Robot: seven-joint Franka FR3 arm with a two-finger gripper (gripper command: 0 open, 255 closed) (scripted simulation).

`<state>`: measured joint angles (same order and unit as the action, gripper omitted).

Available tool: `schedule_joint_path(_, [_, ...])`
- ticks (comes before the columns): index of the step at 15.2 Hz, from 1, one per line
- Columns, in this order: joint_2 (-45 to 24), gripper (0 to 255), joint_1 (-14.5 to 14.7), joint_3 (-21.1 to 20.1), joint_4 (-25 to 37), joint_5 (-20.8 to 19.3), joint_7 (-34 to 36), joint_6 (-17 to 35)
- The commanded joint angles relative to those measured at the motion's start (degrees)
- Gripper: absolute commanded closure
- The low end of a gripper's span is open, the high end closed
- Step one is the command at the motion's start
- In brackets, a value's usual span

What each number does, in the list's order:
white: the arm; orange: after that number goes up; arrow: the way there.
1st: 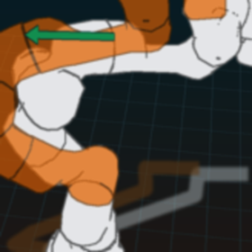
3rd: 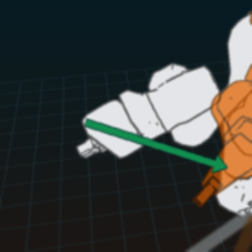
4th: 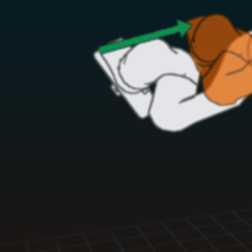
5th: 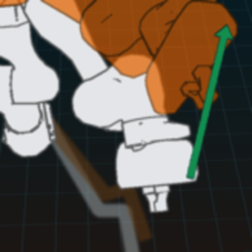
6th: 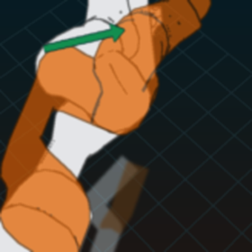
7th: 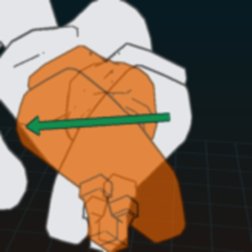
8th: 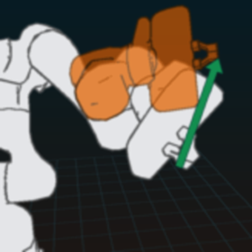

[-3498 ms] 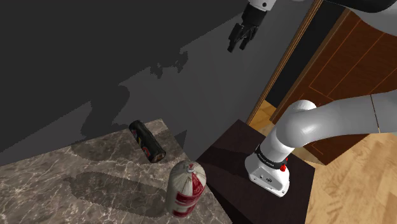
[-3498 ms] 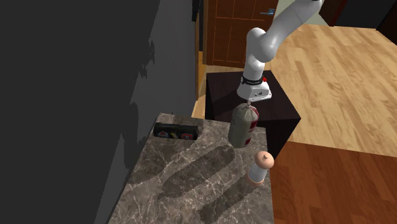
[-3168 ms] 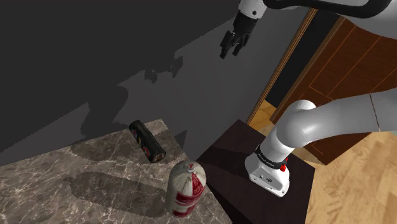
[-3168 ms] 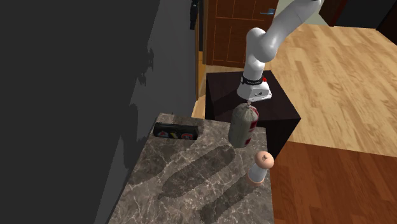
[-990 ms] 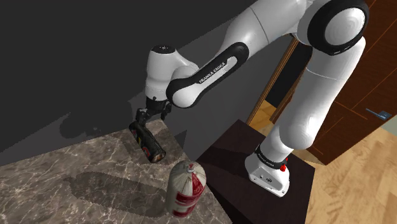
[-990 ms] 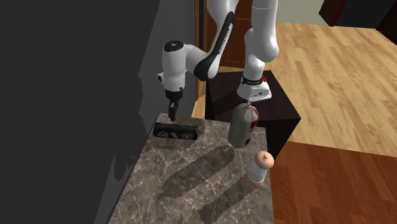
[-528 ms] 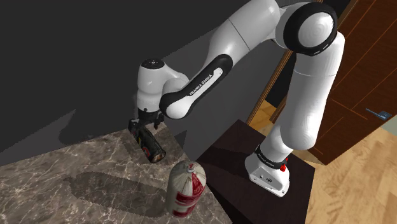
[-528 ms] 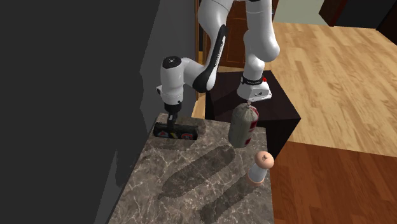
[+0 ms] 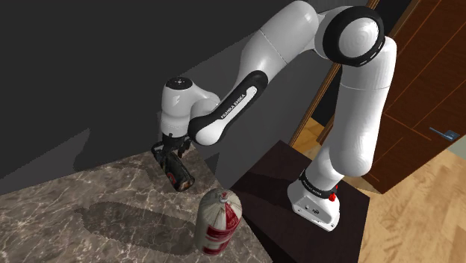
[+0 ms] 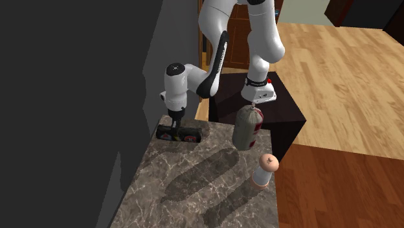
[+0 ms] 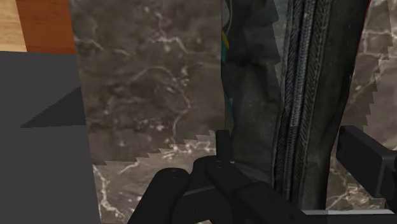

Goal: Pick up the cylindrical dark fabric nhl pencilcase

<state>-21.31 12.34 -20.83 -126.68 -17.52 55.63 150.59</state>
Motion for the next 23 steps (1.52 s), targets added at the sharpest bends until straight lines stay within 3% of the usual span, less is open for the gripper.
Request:
schedule_joint_path(1, [-0.1,255,0.0,0.1,0.0,0.0,0.0,0.1])
schedule_joint_path(7, [0.0,255,0.0,0.0,-0.1,0.0,0.0,0.1])
schedule_joint_path(23, [9.5,255,-3.0,-4.0,0.7,7.7,-5.5,-9.4])
